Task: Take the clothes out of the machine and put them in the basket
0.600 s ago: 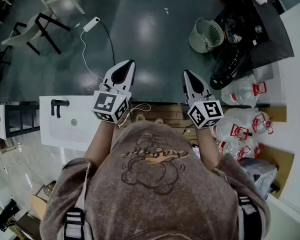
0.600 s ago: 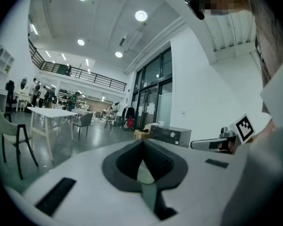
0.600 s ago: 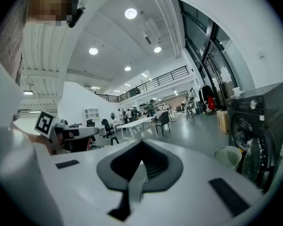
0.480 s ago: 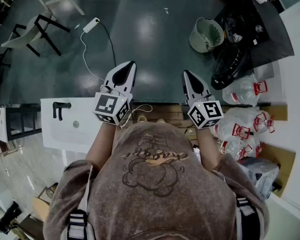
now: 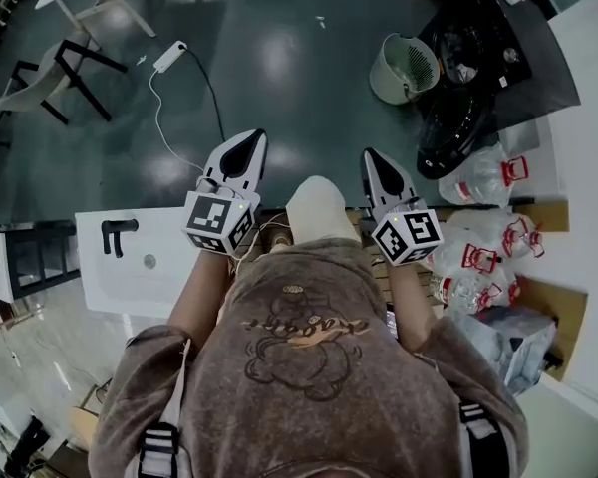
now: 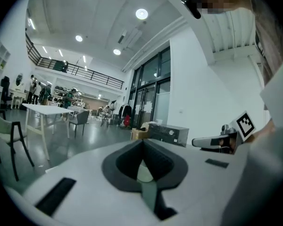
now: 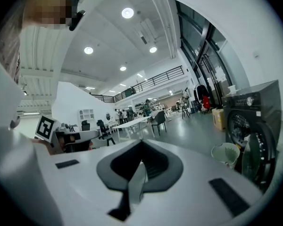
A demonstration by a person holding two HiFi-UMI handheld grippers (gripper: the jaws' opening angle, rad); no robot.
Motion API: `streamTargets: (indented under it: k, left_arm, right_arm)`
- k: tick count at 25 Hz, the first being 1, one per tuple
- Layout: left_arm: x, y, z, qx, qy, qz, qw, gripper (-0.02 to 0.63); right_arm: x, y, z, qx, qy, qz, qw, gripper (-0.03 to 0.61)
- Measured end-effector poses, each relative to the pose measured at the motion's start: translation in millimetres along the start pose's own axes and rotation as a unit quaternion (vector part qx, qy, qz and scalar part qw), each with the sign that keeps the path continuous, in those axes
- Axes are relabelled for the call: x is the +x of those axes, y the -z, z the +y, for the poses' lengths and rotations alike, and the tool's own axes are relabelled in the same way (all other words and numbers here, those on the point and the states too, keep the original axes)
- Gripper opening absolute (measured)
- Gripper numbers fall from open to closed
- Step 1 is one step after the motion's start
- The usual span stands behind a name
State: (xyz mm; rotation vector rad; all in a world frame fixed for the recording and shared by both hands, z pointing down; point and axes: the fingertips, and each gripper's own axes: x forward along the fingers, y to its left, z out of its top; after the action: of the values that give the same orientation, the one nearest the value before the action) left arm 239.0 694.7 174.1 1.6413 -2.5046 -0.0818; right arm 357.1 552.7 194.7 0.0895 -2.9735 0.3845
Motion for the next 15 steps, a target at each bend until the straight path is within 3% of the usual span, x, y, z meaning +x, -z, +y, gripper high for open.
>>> streamTargets:
  k: [7,15]
  left_arm:
    - [36.9,0.2,19.8,-0.004,0.005,0.003,1.0000,0.003]
    - [126.8,-6.9,76.4,-0.004,0.000,0.017,0.9999,0.003]
  right_arm:
    - [28.9,-4.6,-33.2,0.004,0.021,0.007,1.000,-0.006]
    - [125.0,-17.9,-81.3,0.009,0.011,0.019,1.000,-0.006]
